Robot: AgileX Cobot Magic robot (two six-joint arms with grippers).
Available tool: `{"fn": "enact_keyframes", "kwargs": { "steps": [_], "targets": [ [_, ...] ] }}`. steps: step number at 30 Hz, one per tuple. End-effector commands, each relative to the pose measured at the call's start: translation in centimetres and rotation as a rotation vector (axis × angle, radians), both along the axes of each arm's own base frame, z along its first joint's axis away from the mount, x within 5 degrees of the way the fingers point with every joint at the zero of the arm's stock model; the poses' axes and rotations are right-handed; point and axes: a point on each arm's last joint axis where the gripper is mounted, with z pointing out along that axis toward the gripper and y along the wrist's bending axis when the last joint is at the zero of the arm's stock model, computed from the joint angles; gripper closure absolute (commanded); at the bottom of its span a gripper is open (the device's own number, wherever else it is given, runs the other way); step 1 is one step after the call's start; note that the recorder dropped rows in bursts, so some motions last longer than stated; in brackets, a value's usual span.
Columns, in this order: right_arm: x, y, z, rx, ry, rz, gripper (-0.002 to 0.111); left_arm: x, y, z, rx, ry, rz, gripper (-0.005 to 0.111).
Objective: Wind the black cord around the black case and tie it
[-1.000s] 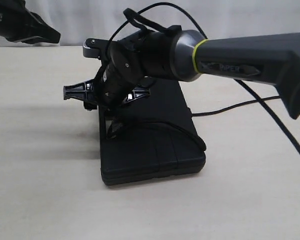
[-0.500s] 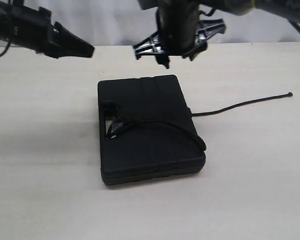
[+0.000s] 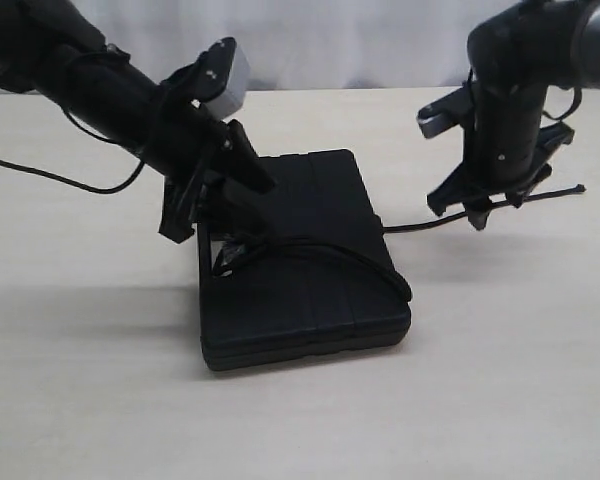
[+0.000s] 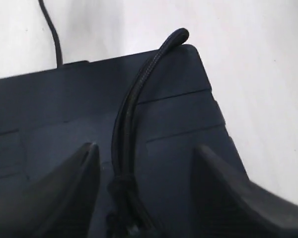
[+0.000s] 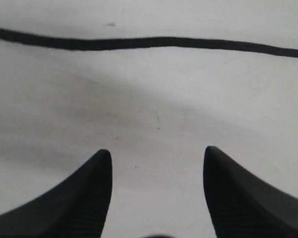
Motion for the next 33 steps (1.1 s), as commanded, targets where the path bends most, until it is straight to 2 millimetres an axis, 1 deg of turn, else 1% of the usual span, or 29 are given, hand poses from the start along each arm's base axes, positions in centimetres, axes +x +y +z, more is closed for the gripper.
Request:
{"fn": "enact_keyframes", "kwargs": {
  "steps": [1, 4, 7, 9, 14, 16, 20, 24, 25, 27, 32, 33],
  "targets": [
    [0.2, -0.1, -3.0, 0.001, 0.01, 0.111, 0.055, -0.6, -2.7, -1.0, 0.02, -0.069, -0.049, 0.056],
    [0.6, 0.1, -4.1, 0.013, -0.003, 0.12, 0.055, -0.7, -4.4, -1.9, 0.045, -0.13, -0.038, 0.056],
    [1.0, 0.3, -4.6, 0.02, -0.02, 0.192, 0.055, -0.4, -5.4, -2.6, 0.067, -0.198, 0.007, 0.056],
    [1.2, 0.6, -4.6, 0.022, -0.033, 0.262, 0.055, -0.1, -5.6, -2.8, 0.076, -0.229, 0.034, 0.056],
    [1.8, 0.9, -4.5, 0.001, -0.045, 0.491, 0.055, 0.0, -5.7, -2.9, 0.078, -0.236, 0.046, 0.056],
    [1.9, 0.9, -4.7, -0.008, -0.036, 0.546, 0.055, 0.0, -5.7, -2.9, 0.078, -0.236, 0.046, 0.056],
    [1.9, 1.0, -5.8, -0.036, 0.023, 0.702, 0.055, 0.2, -5.6, -2.9, 0.083, -0.251, 0.058, 0.056],
    [2.0, 1.0, -7.1, -0.036, 0.04, 0.733, 0.057, 0.3, -5.6, -2.9, 0.084, -0.259, 0.065, 0.056],
    [2.0, 1.0, -7.5, -0.035, 0.048, 0.734, 0.06, 0.3, -5.6, -2.9, 0.084, -0.259, 0.065, 0.056],
    [2.0, 1.0, -8.3, -0.035, 0.07, 0.748, 0.07, 0.3, -5.6, -2.9, 0.085, -0.262, 0.068, 0.056],
    [1.7, 1.0, -10.2, -0.023, 0.122, 0.752, 0.104, 0.4, -5.6, -2.8, 0.085, -0.263, 0.07, 0.056],
    [1.6, 1.0, -10.4, -0.014, 0.135, 0.742, 0.104, 0.4, -5.6, -2.8, 0.085, -0.263, 0.07, 0.056]
  ]
}}
